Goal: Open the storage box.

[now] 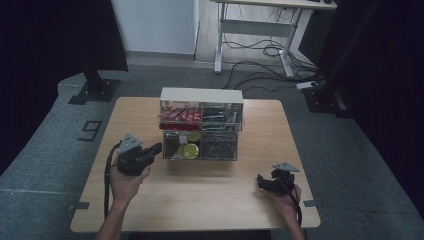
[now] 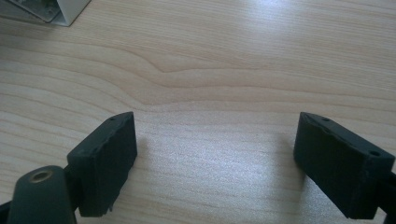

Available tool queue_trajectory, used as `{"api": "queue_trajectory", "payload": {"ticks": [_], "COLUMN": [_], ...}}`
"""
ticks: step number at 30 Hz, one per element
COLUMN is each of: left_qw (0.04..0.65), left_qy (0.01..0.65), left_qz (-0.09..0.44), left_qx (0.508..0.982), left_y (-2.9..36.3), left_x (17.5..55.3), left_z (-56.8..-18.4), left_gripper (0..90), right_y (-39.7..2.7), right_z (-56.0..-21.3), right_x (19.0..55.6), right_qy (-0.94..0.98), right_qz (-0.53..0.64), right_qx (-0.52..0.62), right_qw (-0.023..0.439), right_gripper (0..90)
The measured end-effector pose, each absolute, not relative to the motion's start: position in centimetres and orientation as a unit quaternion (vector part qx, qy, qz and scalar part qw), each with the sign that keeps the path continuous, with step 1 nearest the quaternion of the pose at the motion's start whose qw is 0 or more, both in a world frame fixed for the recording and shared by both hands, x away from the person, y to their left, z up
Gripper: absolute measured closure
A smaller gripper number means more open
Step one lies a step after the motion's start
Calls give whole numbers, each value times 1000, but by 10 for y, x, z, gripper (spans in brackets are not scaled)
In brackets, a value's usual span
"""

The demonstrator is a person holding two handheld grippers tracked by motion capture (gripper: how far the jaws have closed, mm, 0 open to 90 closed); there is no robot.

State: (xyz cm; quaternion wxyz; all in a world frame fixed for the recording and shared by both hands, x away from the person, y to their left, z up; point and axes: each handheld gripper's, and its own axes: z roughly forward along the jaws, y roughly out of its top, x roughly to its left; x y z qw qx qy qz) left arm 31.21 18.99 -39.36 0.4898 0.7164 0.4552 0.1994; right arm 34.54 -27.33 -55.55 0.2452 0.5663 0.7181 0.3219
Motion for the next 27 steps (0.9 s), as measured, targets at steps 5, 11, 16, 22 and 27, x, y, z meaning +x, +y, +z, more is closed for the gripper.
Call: {"api": "queue_trajectory", "payload": {"ticks": [5,11,16,22,27], "left_qw": [488,489,488,485,488], "left_qy": [454,453,450,444,445], "left_qz": [198,199,197,200,203], "left_qx": [719,719,722,726,723], "left_y": [187,184,180,176,173], "left_x": [315,318,324,329,333], "left_z": [-391,-387,-382,-375,-371], "left_gripper": [900,900,900,900,900], "right_y": [-273,-273,-273,-273,-273], "right_z": [-556,-556,-555,-556,-555], "right_x": [345,345,345,345,345], "right_qy": [718,718,718,718,718], "right_qz": [322,322,322,322,322], "right_qx": [566,566,566,566,566], "right_qw": [245,245,245,245,245], "right_gripper": [132,132,132,132,132]}}
